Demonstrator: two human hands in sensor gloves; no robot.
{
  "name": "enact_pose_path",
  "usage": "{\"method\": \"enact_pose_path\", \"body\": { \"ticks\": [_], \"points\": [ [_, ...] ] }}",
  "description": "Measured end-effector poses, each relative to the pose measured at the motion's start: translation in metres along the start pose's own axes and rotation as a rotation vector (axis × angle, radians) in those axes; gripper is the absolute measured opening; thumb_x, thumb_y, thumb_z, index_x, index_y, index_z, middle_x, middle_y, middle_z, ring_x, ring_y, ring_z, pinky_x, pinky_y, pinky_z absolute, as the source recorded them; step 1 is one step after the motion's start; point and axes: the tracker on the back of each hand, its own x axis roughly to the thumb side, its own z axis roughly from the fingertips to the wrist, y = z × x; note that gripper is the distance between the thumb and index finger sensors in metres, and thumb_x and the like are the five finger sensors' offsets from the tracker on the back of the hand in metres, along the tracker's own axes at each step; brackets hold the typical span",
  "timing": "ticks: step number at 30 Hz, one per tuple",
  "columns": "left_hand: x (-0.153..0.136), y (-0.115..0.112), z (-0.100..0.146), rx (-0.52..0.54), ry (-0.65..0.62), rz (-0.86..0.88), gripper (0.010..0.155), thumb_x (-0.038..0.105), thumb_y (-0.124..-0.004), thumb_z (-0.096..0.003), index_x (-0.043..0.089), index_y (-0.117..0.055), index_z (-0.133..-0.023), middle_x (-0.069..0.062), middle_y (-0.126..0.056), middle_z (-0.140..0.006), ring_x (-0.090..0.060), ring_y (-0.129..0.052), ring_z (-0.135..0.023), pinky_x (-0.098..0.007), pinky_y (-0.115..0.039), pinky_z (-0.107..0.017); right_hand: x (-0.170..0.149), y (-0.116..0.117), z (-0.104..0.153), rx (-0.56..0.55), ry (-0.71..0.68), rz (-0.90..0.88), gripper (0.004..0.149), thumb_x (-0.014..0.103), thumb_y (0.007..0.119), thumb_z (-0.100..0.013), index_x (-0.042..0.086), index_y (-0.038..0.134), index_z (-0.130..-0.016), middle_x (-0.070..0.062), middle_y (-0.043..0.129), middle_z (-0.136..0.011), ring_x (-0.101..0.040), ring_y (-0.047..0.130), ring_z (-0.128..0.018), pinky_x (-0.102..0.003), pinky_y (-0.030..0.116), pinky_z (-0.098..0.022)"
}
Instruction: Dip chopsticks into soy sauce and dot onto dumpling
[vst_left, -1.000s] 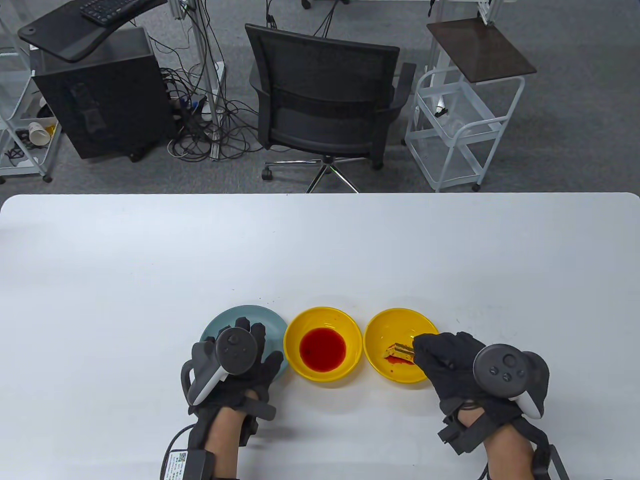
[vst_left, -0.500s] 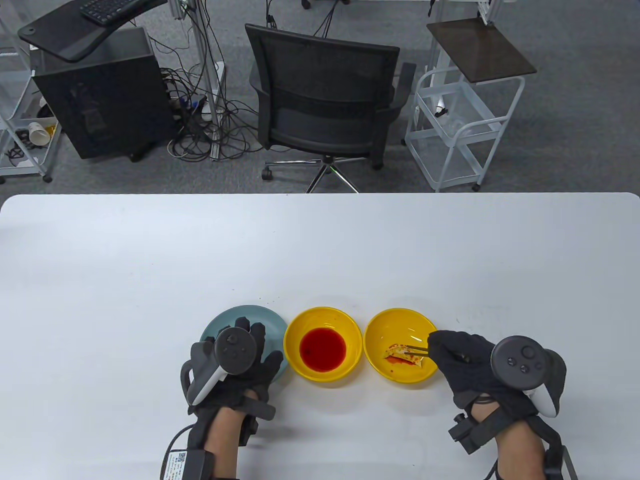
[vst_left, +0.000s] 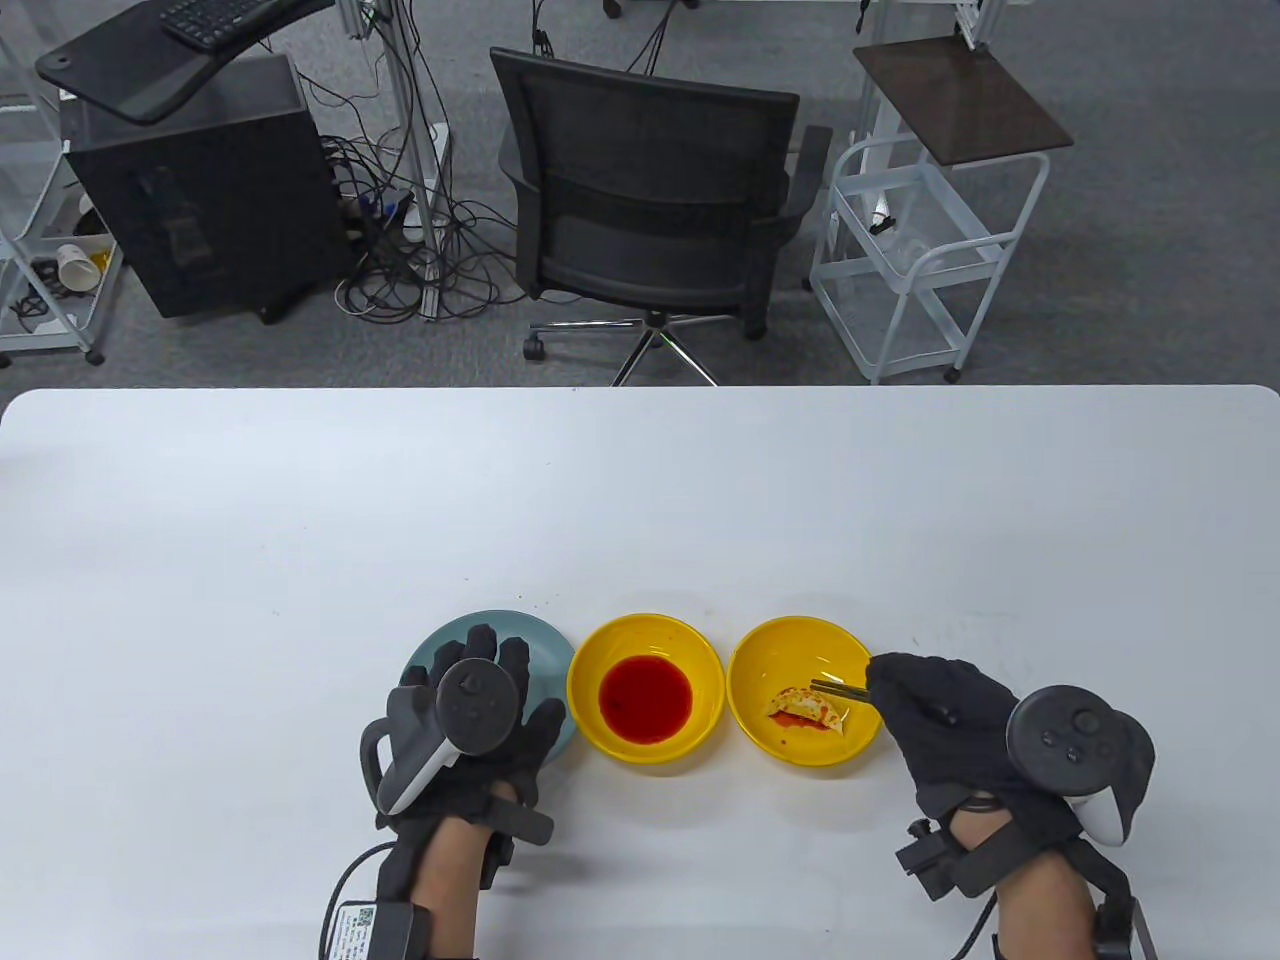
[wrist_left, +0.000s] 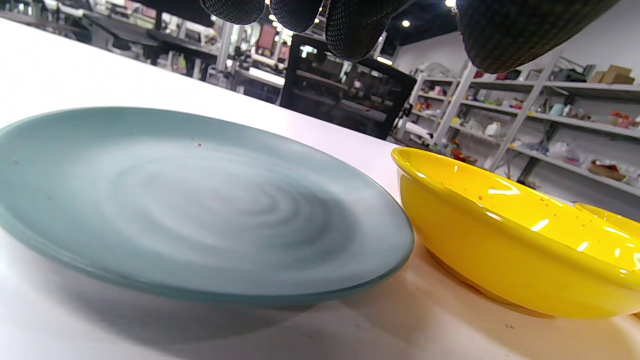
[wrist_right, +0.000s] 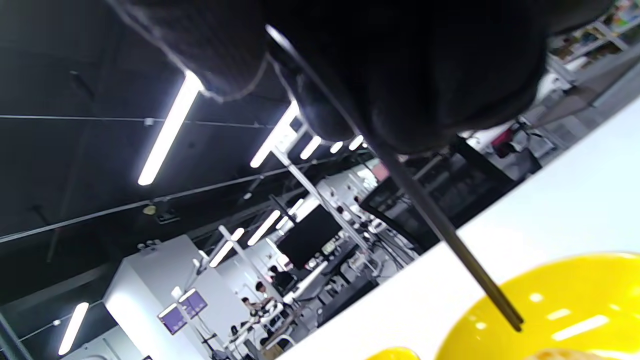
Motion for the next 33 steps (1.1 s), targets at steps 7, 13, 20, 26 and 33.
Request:
{"method": "enact_pose_path", "body": {
  "ticks": [7,13,20,26,33],
  "points": [
    [0.003,-0.001,0.000,-0.003,-0.004,-0.018,0.079,0.064,-0.071,-0.0479,0.022,-0.051,-0.113,-0.007,-0.033,-0.121,-0.047,-0.040,-0.111,-0.073,-0.032,-0.072,0.018,0.021,0.003,-0.035,-0.160,0.051,0.048,0.044,0.079,-0.043,0.015,0.087,-0.080,-0.016,0.099,-0.072,-0.040,0.097,-0.051,-0.074,0.058,-0.064],
    [0.004,-0.002,0.001,-0.007,-0.007,-0.024,0.079,0.064,-0.071,-0.0479,0.022,-0.051,-0.113,-0.007,-0.033,-0.121,-0.047,-0.040,-0.111,-0.073,-0.032,-0.072,0.028,0.047,0.005,0.021,-0.242,0.077,0.047,0.044,0.081,-0.042,0.018,0.088,-0.081,-0.013,0.100,-0.074,-0.038,0.099,-0.054,-0.074,0.059,-0.065],
    [0.005,-0.003,0.001,-0.010,-0.008,-0.025,0.079,0.064,-0.071,-0.0480,0.022,-0.051,-0.113,-0.007,-0.033,-0.121,-0.046,-0.040,-0.111,-0.073,-0.031,-0.072,0.030,0.062,0.006,0.025,-0.272,0.095,0.046,0.044,0.084,-0.040,0.021,0.090,-0.079,-0.010,0.102,-0.074,-0.036,0.102,-0.054,-0.072,0.061,-0.064],
    [0.006,-0.003,0.000,-0.014,-0.012,-0.024,0.079,0.064,-0.071,-0.0479,0.022,-0.051,-0.113,-0.007,-0.034,-0.121,-0.047,-0.041,-0.111,-0.073,-0.032,-0.072,0.023,0.079,0.003,0.082,-0.243,0.079,0.046,0.044,0.084,-0.040,0.021,0.090,-0.079,-0.009,0.103,-0.074,-0.035,0.102,-0.055,-0.072,0.061,-0.064],
    [0.006,-0.003,0.001,-0.020,-0.014,-0.019,0.079,0.064,-0.071,-0.0479,0.022,-0.051,-0.112,-0.007,-0.034,-0.121,-0.047,-0.041,-0.110,-0.073,-0.032,-0.072,0.019,0.097,0.003,0.154,-0.214,0.102,0.046,0.044,0.084,-0.040,0.022,0.090,-0.079,-0.009,0.102,-0.076,-0.036,0.101,-0.056,-0.072,0.060,-0.064]
  ]
}}
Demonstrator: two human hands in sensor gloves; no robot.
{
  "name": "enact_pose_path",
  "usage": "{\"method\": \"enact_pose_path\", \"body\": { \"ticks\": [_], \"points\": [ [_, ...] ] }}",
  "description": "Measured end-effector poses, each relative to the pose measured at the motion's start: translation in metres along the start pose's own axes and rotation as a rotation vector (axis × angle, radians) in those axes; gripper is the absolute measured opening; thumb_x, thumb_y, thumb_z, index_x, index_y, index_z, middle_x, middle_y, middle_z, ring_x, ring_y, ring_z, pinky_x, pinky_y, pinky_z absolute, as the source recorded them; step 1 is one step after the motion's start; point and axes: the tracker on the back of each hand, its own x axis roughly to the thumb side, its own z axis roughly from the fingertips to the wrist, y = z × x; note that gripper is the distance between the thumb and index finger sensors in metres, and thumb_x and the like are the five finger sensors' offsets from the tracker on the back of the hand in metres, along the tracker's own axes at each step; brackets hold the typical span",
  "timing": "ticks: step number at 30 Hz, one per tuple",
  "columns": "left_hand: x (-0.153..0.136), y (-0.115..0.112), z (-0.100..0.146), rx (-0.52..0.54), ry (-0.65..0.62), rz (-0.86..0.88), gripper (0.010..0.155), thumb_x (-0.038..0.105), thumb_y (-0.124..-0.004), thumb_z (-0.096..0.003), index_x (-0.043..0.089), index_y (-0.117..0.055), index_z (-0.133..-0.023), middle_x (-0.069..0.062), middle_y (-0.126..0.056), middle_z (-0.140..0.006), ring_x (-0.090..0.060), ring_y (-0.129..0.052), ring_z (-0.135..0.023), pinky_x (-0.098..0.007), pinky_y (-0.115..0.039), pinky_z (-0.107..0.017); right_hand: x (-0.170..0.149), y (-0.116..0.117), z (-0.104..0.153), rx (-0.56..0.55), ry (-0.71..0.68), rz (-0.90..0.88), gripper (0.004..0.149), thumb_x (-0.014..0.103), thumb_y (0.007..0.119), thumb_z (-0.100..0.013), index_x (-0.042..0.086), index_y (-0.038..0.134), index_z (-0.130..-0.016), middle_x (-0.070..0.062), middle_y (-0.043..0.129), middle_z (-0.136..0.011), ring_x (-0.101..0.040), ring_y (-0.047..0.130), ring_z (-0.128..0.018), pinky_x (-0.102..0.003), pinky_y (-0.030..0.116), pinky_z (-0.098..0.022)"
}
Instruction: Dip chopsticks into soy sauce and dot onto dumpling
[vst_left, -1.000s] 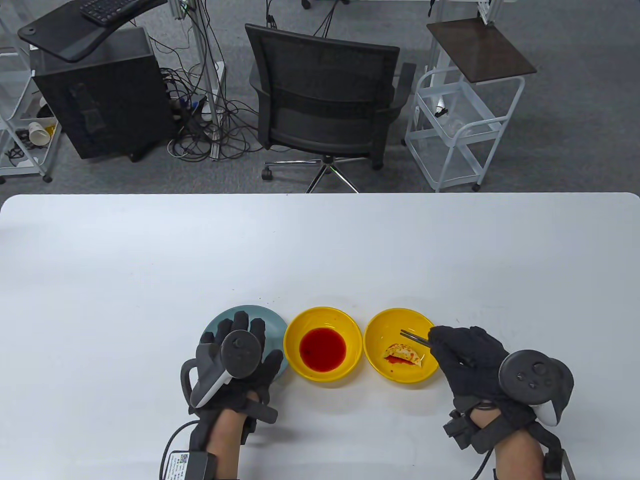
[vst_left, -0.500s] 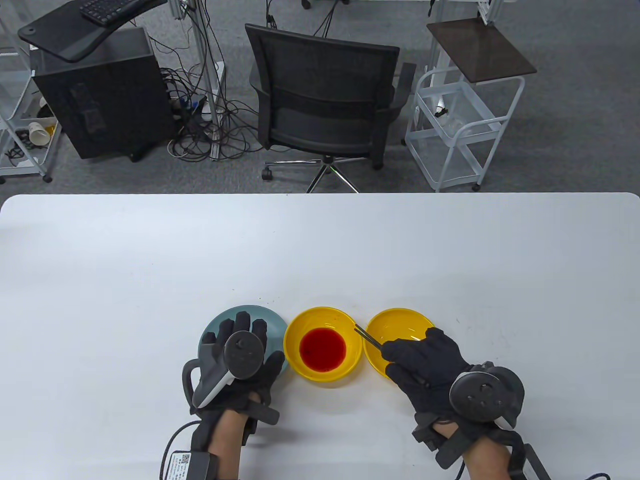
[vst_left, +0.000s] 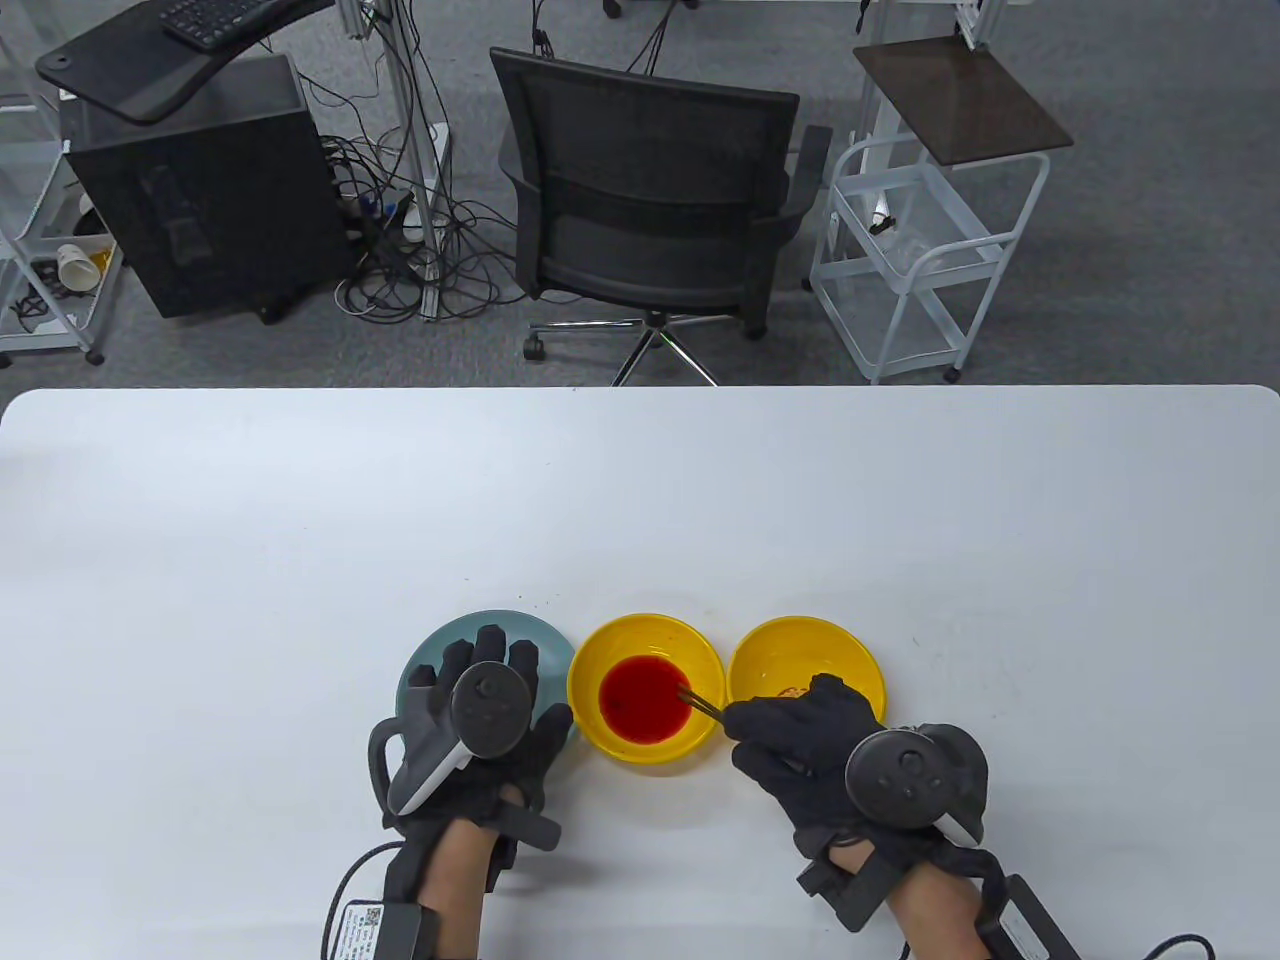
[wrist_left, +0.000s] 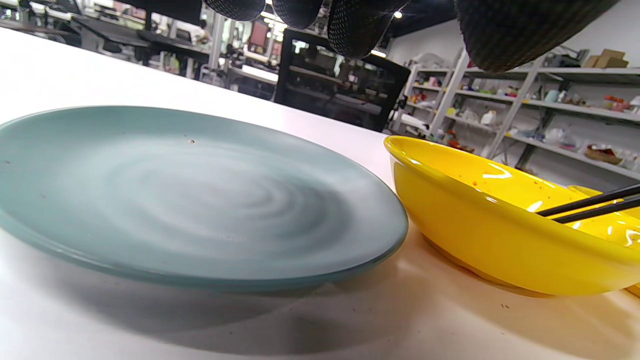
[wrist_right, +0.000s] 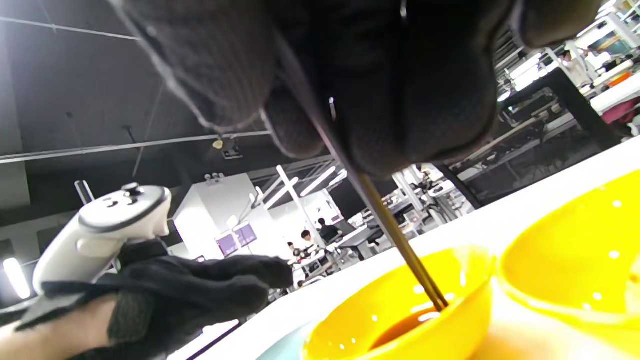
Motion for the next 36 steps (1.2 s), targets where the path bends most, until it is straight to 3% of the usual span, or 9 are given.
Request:
{"method": "enact_pose_path", "body": {
  "ticks": [36],
  "points": [
    [0.003,-0.002,-0.001,-0.014,-0.016,-0.017,0.079,0.064,-0.071,-0.0477,0.021,-0.053,-0.112,-0.007,-0.036,-0.120,-0.047,-0.043,-0.110,-0.073,-0.032,-0.072,-0.009,0.016,-0.003,0.106,0.065,-0.083,0.047,0.044,0.082,-0.041,0.020,0.089,-0.081,-0.009,0.097,-0.083,-0.038,0.097,-0.063,-0.073,0.058,-0.065]
  ]
}}
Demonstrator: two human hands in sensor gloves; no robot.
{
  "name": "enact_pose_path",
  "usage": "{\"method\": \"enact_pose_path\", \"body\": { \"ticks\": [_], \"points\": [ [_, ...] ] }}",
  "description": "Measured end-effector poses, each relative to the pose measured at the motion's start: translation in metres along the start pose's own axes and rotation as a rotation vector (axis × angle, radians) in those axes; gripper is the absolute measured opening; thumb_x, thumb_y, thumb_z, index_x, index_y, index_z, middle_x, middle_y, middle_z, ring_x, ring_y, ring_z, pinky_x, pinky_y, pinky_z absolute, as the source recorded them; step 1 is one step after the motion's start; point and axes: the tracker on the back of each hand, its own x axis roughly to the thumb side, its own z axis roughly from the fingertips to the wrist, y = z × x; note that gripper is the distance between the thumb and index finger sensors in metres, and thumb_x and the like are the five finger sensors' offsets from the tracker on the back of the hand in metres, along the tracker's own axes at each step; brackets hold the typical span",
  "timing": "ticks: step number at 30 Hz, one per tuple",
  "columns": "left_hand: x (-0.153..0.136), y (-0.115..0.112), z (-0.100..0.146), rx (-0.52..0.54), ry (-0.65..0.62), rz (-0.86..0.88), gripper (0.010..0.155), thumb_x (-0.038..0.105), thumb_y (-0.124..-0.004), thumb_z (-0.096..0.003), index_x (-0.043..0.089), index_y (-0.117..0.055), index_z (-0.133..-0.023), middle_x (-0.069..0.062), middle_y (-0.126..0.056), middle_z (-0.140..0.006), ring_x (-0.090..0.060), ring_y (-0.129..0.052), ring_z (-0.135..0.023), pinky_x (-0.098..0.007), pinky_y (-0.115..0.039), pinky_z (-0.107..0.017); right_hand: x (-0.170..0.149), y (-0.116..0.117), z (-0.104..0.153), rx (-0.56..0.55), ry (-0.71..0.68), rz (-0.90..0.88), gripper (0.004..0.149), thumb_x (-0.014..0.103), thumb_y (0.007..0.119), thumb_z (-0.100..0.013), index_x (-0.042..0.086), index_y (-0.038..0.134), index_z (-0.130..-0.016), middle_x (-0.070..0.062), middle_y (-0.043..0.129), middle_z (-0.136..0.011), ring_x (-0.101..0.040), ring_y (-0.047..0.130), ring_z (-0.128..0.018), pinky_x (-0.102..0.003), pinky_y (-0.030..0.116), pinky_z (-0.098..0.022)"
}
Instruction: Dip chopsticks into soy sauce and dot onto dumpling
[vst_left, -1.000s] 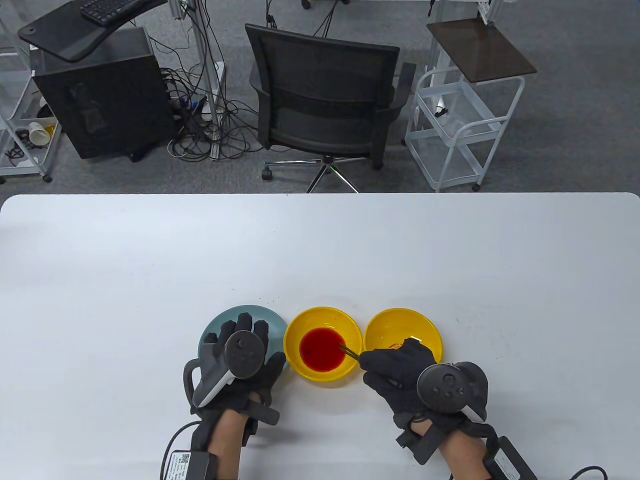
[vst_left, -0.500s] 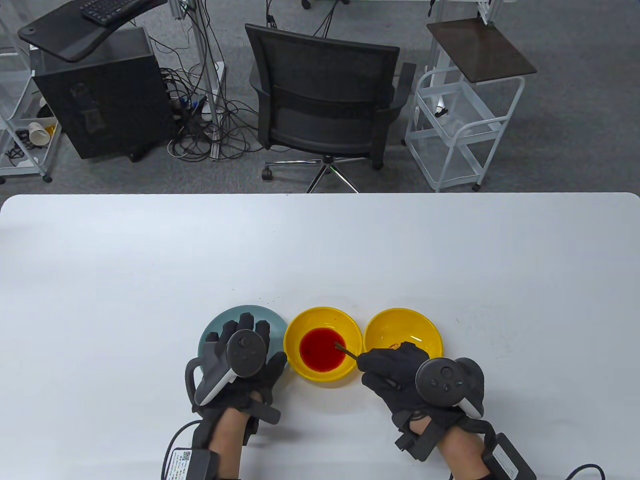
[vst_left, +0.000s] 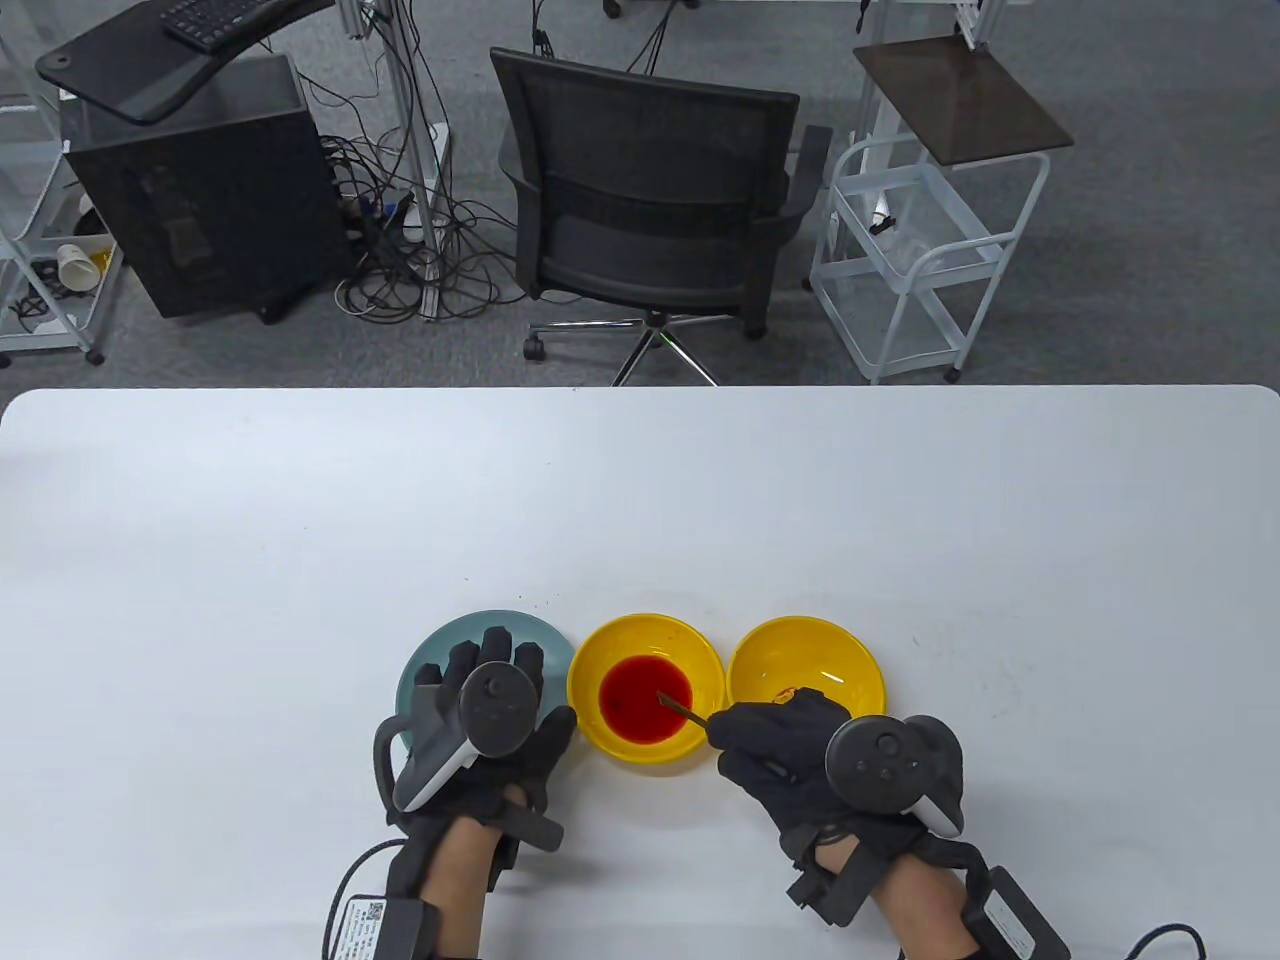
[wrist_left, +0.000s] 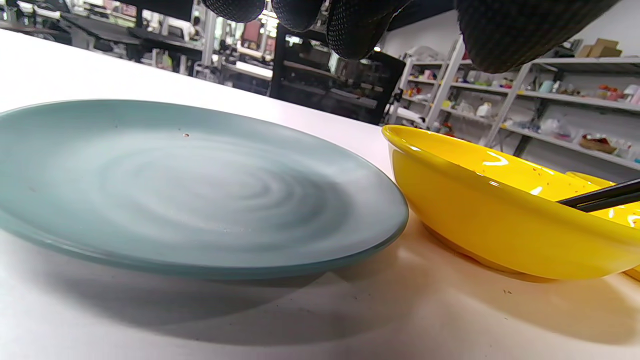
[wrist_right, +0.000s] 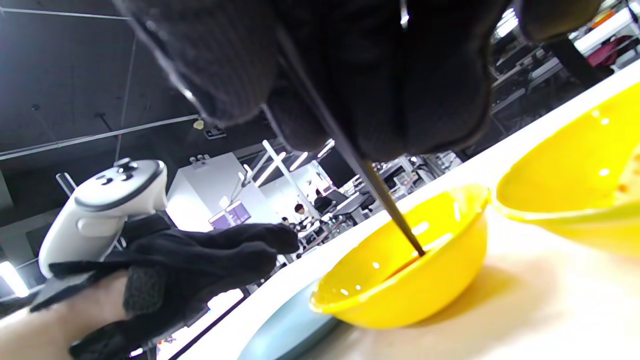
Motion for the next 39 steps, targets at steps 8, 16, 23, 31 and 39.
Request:
{"method": "enact_pose_path", "body": {
  "ticks": [8,16,23,31,39],
  "points": [
    [-0.003,0.004,0.002,0.012,-0.002,0.019,0.079,0.063,-0.071,-0.0477,0.021,-0.053,-0.112,-0.007,-0.036,-0.120,-0.047,-0.043,-0.110,-0.073,-0.032,-0.072,-0.005,-0.009,-0.001,-0.021,0.018,-0.109,0.048,0.044,0.082,-0.040,0.021,0.088,-0.082,-0.008,0.097,-0.083,-0.038,0.098,-0.063,-0.073,0.058,-0.065],
    [-0.003,0.008,0.004,0.030,-0.002,0.040,0.079,0.063,-0.071,-0.0477,0.021,-0.053,-0.112,-0.007,-0.037,-0.120,-0.047,-0.044,-0.110,-0.073,-0.032,-0.072,-0.007,-0.070,0.016,-0.258,0.036,-0.171,0.051,0.045,0.077,-0.043,0.011,0.088,-0.080,-0.017,0.098,-0.077,-0.043,0.096,-0.057,-0.075,0.055,-0.065],
    [-0.001,0.006,0.005,0.024,-0.011,0.029,0.079,0.064,-0.071,-0.0476,0.021,-0.054,-0.112,-0.007,-0.038,-0.120,-0.047,-0.044,-0.110,-0.073,-0.032,-0.072,-0.013,-0.105,0.028,-0.271,0.138,-0.116,0.049,0.043,0.078,-0.043,0.009,0.089,-0.077,-0.019,0.098,-0.073,-0.045,0.094,-0.053,-0.076,0.054,-0.065],
    [-0.002,0.007,0.005,0.022,0.000,0.039,0.079,0.063,-0.071,-0.0477,0.021,-0.054,-0.112,-0.008,-0.038,-0.120,-0.047,-0.045,-0.109,-0.073,-0.032,-0.072,-0.017,-0.092,0.021,-0.134,0.166,-0.062,0.050,0.042,0.078,-0.043,0.010,0.087,-0.079,-0.019,0.096,-0.076,-0.043,0.094,-0.055,-0.076,0.053,-0.065],
    [-0.005,0.007,0.006,0.019,0.011,0.048,0.079,0.063,-0.071,-0.0478,0.021,-0.054,-0.112,-0.008,-0.038,-0.120,-0.048,-0.045,-0.109,-0.073,-0.032,-0.072,-0.017,-0.093,0.022,-0.099,0.202,-0.044,0.051,0.043,0.078,-0.043,0.010,0.086,-0.082,-0.019,0.095,-0.077,-0.043,0.094,-0.056,-0.076,0.053,-0.066]
  ]
}}
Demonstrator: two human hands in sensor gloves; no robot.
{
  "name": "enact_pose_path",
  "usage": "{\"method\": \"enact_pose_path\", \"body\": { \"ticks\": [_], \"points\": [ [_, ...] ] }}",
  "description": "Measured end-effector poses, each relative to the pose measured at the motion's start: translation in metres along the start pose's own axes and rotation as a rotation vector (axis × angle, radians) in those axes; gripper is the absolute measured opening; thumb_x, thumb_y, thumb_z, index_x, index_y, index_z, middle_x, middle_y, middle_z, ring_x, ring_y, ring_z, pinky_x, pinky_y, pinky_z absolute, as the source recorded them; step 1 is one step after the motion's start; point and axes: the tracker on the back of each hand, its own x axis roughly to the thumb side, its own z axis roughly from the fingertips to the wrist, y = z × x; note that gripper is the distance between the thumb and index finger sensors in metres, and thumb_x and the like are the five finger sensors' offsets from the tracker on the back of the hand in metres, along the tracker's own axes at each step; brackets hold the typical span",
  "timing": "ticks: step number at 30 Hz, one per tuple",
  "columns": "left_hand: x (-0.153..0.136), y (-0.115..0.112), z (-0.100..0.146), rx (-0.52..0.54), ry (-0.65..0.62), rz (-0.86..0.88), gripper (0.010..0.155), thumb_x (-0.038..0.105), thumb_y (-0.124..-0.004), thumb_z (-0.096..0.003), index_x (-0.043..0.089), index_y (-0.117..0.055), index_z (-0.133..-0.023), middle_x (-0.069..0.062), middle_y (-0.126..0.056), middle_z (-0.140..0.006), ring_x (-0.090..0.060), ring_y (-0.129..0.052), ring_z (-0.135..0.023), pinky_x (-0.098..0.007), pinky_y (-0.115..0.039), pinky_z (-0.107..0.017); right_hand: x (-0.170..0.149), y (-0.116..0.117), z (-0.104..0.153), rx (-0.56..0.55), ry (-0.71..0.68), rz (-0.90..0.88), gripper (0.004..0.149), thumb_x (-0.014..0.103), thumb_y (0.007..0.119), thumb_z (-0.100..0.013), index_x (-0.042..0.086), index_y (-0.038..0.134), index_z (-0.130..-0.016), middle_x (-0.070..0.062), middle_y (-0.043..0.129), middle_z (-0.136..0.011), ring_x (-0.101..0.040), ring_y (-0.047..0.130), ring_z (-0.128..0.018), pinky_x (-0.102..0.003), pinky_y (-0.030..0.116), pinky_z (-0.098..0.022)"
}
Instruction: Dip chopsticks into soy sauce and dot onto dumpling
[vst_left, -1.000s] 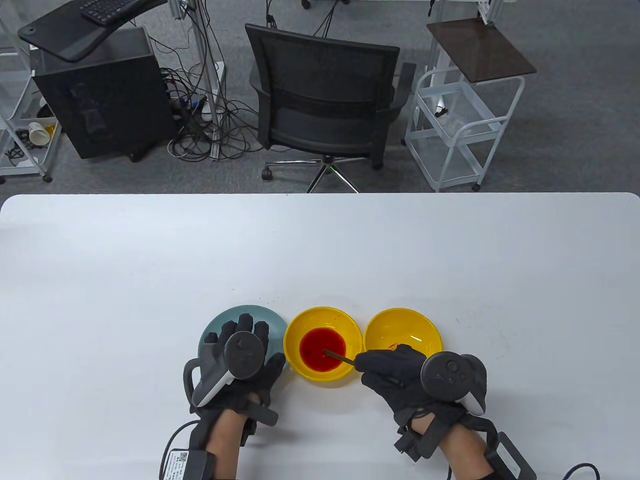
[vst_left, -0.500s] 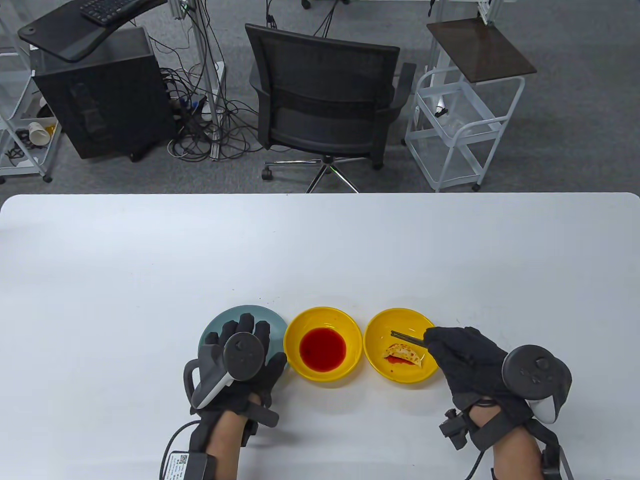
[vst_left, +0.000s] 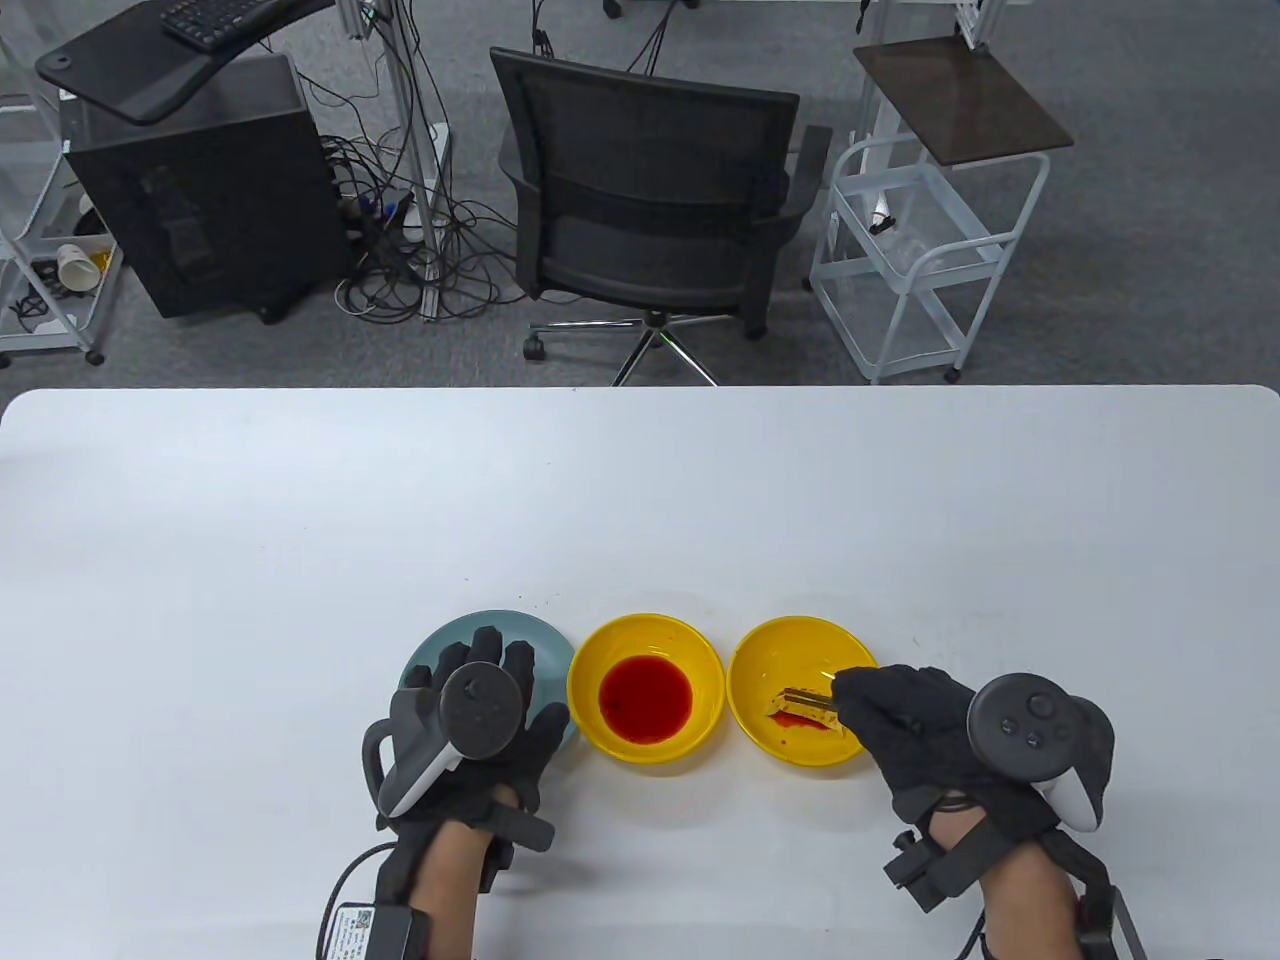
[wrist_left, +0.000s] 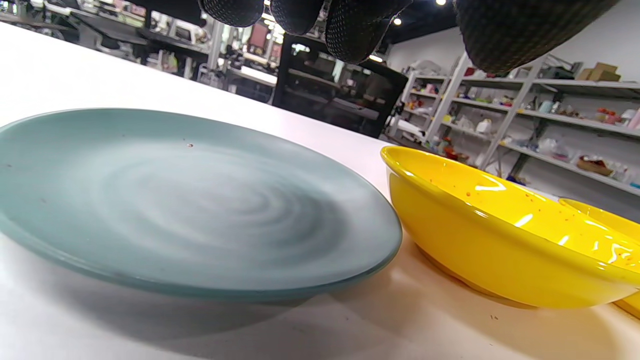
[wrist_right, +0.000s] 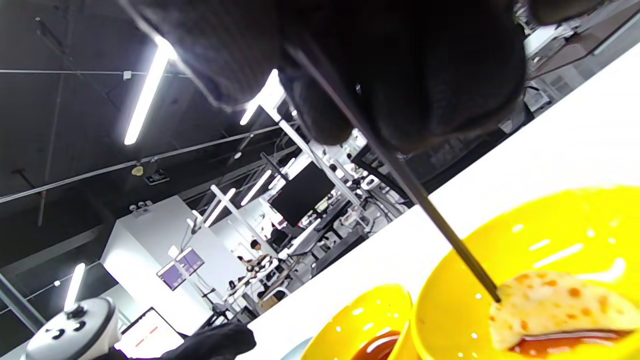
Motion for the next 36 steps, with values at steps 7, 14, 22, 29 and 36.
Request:
{"method": "enact_pose_path", "body": {
  "ticks": [7,14,22,29,36],
  "points": [
    [0.000,0.000,0.000,-0.001,0.001,0.004,0.079,0.063,-0.071,-0.0478,0.021,-0.054,-0.112,-0.008,-0.038,-0.120,-0.047,-0.045,-0.109,-0.073,-0.032,-0.072,-0.004,-0.012,0.003,-0.039,0.057,0.009,0.051,0.043,0.078,-0.043,0.008,0.086,-0.081,-0.020,0.096,-0.075,-0.043,0.094,-0.053,-0.076,0.053,-0.065],
    [-0.001,-0.001,0.000,-0.009,0.006,0.006,0.079,0.064,-0.071,-0.0478,0.021,-0.054,-0.112,-0.008,-0.038,-0.120,-0.048,-0.046,-0.109,-0.073,-0.032,-0.072,-0.011,-0.019,0.004,-0.037,0.112,0.018,0.051,0.043,0.077,-0.043,0.007,0.088,-0.078,-0.021,0.097,-0.071,-0.043,0.095,-0.049,-0.075,0.055,-0.064],
    [-0.001,-0.001,0.000,-0.014,0.006,0.004,0.079,0.064,-0.071,-0.0477,0.021,-0.055,-0.112,-0.008,-0.038,-0.120,-0.048,-0.046,-0.109,-0.073,-0.032,-0.072,-0.009,-0.027,0.007,-0.141,0.060,-0.068,0.054,0.046,0.074,-0.044,0.007,0.087,-0.079,-0.021,0.098,-0.071,-0.043,0.095,-0.049,-0.075,0.056,-0.064],
    [-0.001,-0.001,0.000,-0.020,0.010,0.006,0.079,0.064,-0.071,-0.0477,0.021,-0.055,-0.112,-0.008,-0.039,-0.120,-0.048,-0.046,-0.108,-0.073,-0.032,-0.072,-0.012,-0.015,0.001,-0.152,0.056,-0.060,0.054,0.045,0.075,-0.044,0.007,0.086,-0.080,-0.021,0.096,-0.073,-0.043,0.095,-0.051,-0.075,0.056,-0.064],
    [-0.001,0.000,0.000,-0.024,0.012,0.012,0.079,0.063,-0.071,-0.0479,0.021,-0.055,-0.112,-0.008,-0.039,-0.120,-0.048,-0.046,-0.109,-0.073,-0.032,-0.072,-0.019,-0.013,-0.002,-0.108,0.110,-0.049,0.054,0.045,0.075,-0.044,0.007,0.086,-0.080,-0.021,0.096,-0.073,-0.043,0.095,-0.051,-0.076,0.055,-0.064]
  ]
}}
